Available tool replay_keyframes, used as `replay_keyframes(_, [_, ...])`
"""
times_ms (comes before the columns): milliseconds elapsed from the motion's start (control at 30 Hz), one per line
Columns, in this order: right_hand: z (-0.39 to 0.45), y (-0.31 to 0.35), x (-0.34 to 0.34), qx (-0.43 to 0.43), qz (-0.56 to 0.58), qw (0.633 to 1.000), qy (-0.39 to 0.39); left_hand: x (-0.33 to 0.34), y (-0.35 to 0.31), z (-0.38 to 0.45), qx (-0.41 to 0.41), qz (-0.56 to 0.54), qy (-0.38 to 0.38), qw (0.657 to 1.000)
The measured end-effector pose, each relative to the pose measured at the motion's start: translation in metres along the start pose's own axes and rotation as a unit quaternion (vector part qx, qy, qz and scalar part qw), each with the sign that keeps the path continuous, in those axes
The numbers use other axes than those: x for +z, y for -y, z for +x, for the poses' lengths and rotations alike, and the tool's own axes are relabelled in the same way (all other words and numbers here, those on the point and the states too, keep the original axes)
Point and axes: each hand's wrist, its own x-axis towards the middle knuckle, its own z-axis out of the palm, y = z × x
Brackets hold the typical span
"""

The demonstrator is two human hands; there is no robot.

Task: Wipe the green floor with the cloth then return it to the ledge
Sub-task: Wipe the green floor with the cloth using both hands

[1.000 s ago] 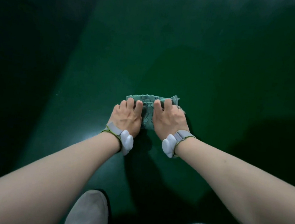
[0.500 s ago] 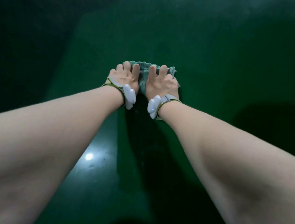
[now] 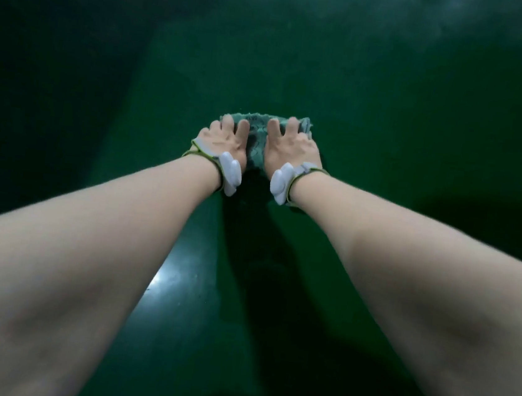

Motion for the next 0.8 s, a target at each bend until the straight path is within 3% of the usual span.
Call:
replay_keyframes(167, [-0.078,0.017,0.007,-0.032,0.001,0.999,0.017,0.045,-0.003,-0.060,0.020,-0.004,0.008,1.000])
replay_keyframes(467, [-0.226,0.012,0.029,-0.087,-0.017,0.996,0.022,0.139,-0.050,-0.186,0.015,-0.133,-0.143,0.981])
replay_keyframes(800, [-0.333,-0.019,0.045,-0.069,-0.020,0.997,0.011,0.161,-0.100,-0.261,0.065,-0.166,-0.160,0.971])
